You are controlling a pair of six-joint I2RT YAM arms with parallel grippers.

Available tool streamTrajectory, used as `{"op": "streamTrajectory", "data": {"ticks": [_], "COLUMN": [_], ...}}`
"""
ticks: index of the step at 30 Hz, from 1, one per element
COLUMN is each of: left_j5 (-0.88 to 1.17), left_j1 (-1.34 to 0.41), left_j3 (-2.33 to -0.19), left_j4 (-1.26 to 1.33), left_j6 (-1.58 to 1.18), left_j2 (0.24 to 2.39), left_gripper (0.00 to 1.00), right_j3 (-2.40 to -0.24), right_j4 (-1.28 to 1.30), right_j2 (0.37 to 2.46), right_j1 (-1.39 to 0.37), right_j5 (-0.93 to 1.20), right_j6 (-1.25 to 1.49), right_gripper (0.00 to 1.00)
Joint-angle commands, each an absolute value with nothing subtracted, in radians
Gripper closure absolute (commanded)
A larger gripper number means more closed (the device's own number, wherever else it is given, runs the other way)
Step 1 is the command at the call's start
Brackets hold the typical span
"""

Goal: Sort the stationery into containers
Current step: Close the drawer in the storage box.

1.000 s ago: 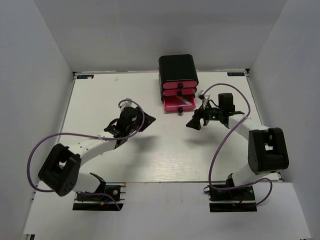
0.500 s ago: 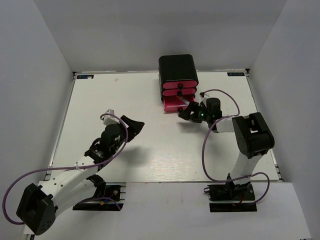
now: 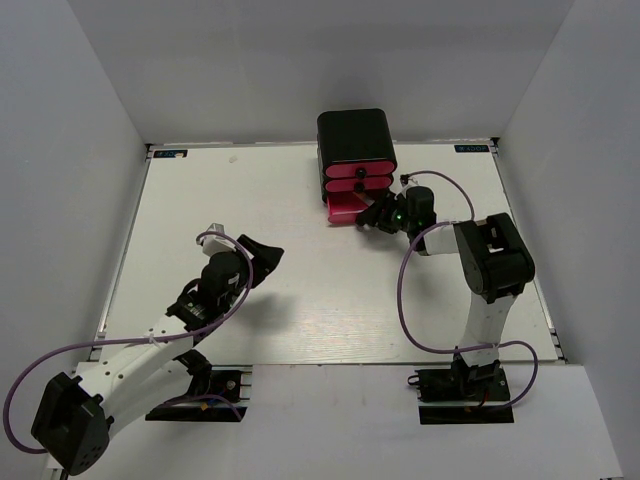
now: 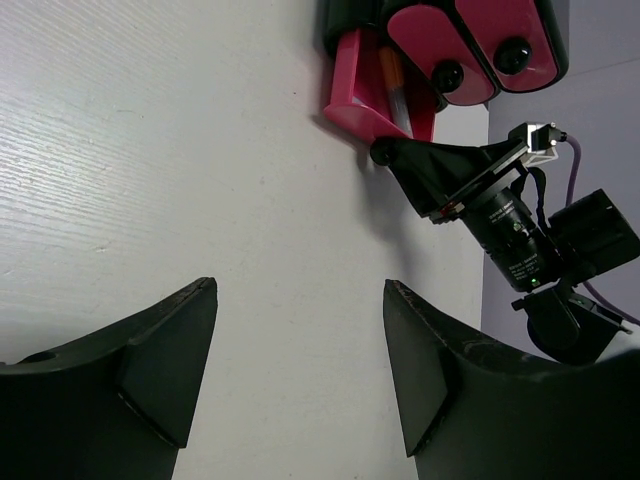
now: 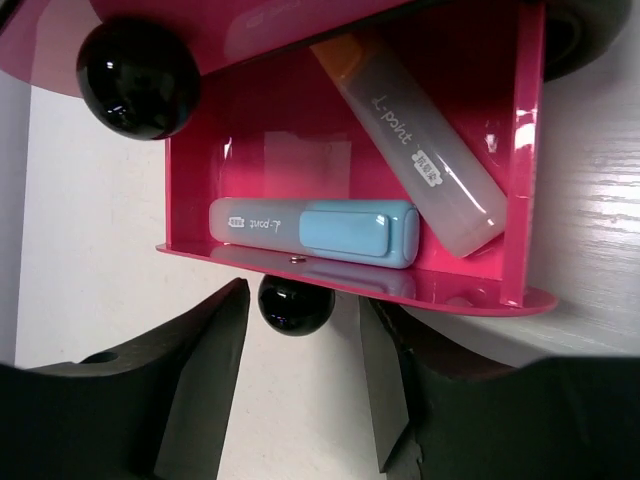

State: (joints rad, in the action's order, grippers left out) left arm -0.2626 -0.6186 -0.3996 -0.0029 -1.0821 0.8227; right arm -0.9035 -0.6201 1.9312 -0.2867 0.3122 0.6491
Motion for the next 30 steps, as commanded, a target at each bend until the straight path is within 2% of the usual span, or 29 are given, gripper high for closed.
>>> {"op": "streamTrajectory", "data": {"ticks": [1, 4, 7, 19, 30], "left_j5": [-0.287, -0.287, -0.278, -0.287, -0.296], "left_j1": [-0.623, -0.623, -0.623, -0.623, -0.623], "left_j3": [-0.393, -0.393, -0.393, -0.383, -0.374], "left_j4": [-0.018, -0.009, -0.009, -0.041, -0.041], "left_j6": [-1.086, -1.086, -1.086, -1.114, -1.114], "left_j2": [0.824, 0.824, 0.824, 0.792, 0.792], "left_gripper": [0.23, 0.23, 0.23, 0.22, 0.22], "right_j3": [-0.917, -0.904, -0.897, -0.946, -1.035], "right_j4": [-0.667, -0.692, -0.707, -0.726, -0.732], "right_j2": [1.925, 1.919, 1.921, 1.990, 2.029], "right_j1": [-0.298, -0.296, -0.299, -0.299, -0.293], "right_j5": [0.301, 0.327, 0.331, 0.304, 0.279], "right_j6": [0.667, 0.661, 0.640, 0.633, 0.646], "right_gripper": [0.46, 0.41, 0.41, 0.57, 0.59]}}
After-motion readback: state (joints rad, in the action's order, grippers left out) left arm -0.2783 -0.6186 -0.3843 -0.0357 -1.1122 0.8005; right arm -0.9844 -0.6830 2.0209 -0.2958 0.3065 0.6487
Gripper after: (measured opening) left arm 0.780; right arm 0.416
